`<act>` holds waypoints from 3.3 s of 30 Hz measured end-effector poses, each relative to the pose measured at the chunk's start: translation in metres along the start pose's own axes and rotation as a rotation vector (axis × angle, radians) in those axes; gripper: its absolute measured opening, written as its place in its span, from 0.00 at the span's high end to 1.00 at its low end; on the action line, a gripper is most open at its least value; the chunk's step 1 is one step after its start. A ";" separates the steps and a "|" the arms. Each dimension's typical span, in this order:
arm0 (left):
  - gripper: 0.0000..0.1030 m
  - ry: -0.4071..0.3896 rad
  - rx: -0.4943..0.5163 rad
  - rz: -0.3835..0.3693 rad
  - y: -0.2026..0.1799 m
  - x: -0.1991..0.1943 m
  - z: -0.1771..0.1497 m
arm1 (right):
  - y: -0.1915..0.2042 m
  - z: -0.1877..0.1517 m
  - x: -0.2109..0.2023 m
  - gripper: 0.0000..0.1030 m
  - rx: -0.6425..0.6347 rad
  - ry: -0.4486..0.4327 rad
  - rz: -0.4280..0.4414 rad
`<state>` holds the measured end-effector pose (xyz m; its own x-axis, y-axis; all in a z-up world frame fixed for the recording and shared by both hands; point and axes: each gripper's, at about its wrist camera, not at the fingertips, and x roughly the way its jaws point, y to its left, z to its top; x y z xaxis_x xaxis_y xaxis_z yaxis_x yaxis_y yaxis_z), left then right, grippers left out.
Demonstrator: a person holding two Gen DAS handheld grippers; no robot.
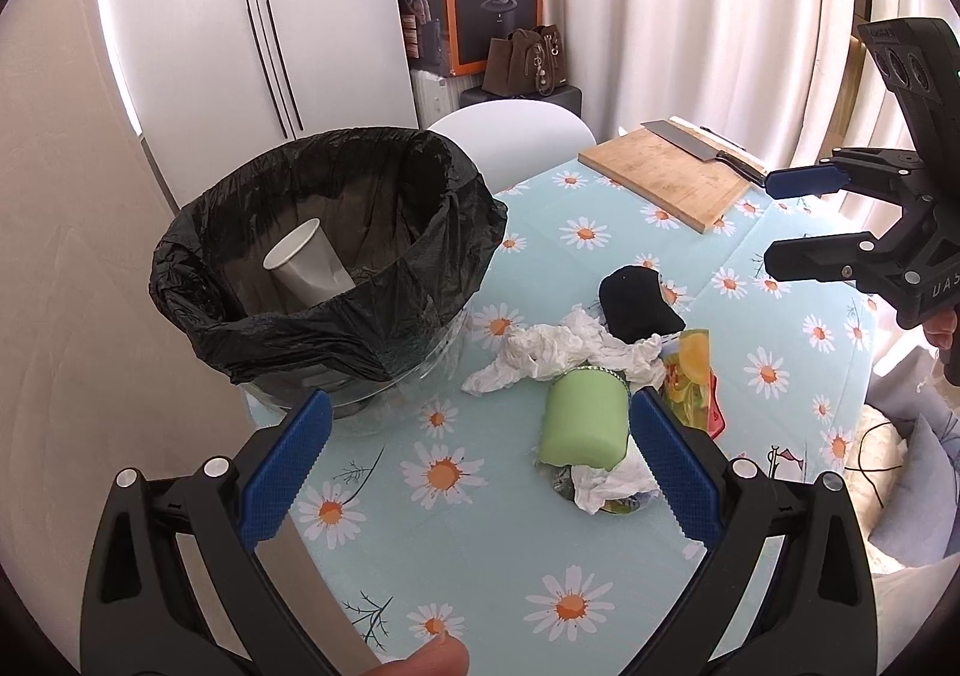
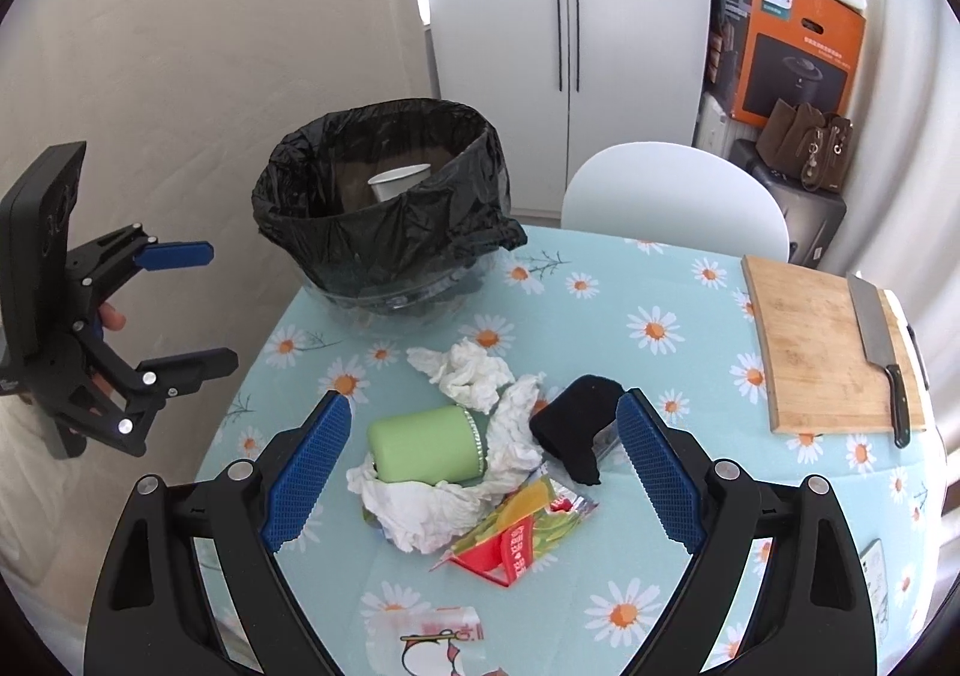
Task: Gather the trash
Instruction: 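Move the right tool back toward the black cloth on the table, then grasp the black cloth with the right gripper while the left holds the clear cup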
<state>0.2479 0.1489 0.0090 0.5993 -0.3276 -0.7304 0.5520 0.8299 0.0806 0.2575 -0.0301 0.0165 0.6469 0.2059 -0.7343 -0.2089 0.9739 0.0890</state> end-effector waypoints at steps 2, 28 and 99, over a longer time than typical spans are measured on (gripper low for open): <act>0.06 0.010 0.003 -0.005 -0.008 0.001 -0.002 | -0.005 -0.005 -0.001 0.17 0.003 0.005 -0.002; 0.06 0.140 -0.191 0.078 -0.113 0.021 -0.024 | -0.093 -0.015 0.025 0.17 -0.146 0.106 0.174; 0.42 0.410 -0.274 -0.169 -0.155 0.097 -0.093 | -0.138 -0.024 0.174 0.32 -0.208 0.431 0.194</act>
<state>0.1666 0.0307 -0.1374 0.2082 -0.3093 -0.9279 0.4163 0.8865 -0.2021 0.3809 -0.1312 -0.1397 0.2300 0.2795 -0.9322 -0.4647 0.8732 0.1472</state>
